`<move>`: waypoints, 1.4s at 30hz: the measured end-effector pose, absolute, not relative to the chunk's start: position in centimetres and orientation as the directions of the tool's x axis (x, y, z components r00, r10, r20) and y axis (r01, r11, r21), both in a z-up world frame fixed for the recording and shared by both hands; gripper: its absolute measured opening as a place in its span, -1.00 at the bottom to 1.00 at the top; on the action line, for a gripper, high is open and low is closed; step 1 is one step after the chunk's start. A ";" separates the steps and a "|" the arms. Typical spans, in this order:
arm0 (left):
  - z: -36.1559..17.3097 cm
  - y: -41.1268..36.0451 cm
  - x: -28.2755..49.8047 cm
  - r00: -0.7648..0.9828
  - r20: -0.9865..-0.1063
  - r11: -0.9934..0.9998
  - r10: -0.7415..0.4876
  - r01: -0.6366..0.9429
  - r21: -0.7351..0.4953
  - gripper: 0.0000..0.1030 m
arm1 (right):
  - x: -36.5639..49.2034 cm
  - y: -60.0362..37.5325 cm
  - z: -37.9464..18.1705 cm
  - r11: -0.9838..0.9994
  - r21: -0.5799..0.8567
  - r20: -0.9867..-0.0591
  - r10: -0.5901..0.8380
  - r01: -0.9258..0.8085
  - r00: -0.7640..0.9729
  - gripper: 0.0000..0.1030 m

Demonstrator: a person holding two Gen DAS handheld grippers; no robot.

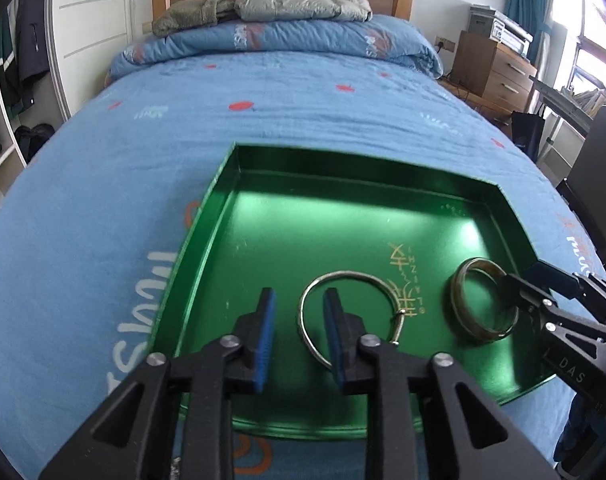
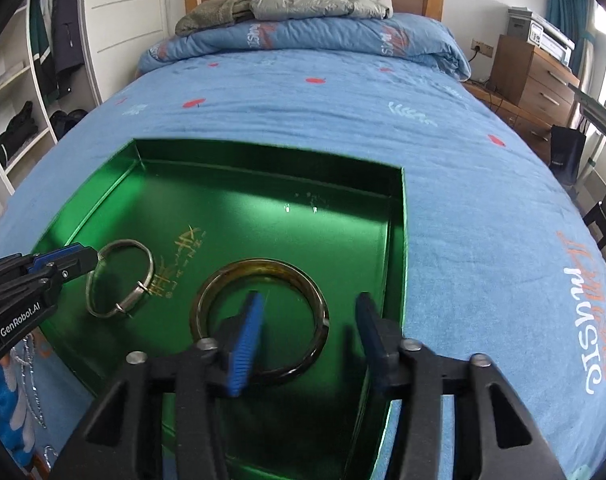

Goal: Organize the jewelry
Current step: 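Lift both tools out of the tray back over the jewelry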

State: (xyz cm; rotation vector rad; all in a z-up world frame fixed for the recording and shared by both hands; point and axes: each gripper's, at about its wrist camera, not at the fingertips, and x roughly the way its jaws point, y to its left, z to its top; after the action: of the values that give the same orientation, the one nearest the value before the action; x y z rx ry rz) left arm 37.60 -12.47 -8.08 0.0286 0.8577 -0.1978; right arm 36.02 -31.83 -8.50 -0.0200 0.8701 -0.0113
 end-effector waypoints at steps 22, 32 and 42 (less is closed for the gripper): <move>1.1 -4.9 23.6 0.757 -0.609 0.964 -0.236 0.263 -0.047 -0.18 | 20.0 -29.1 0.5 0.992 -0.002 -0.653 -0.096 0.125 0.751 0.21; 0.1 -3.8 18.3 0.750 -0.613 0.958 -0.247 0.286 -0.036 -0.18 | 14.6 -28.4 1.4 0.987 0.007 -0.624 -0.121 0.160 0.772 0.27; -0.6 -1.9 13.8 0.776 -0.596 0.971 -0.206 0.237 -0.027 -0.18 | 9.8 -27.0 0.4 0.988 0.025 -0.622 -0.102 0.150 0.776 0.28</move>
State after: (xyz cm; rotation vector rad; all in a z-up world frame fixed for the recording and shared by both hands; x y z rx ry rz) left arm 13.81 -1.88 -0.61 0.0502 0.6392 -0.2396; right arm 9.79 -27.05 0.44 0.0749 0.6683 -0.1369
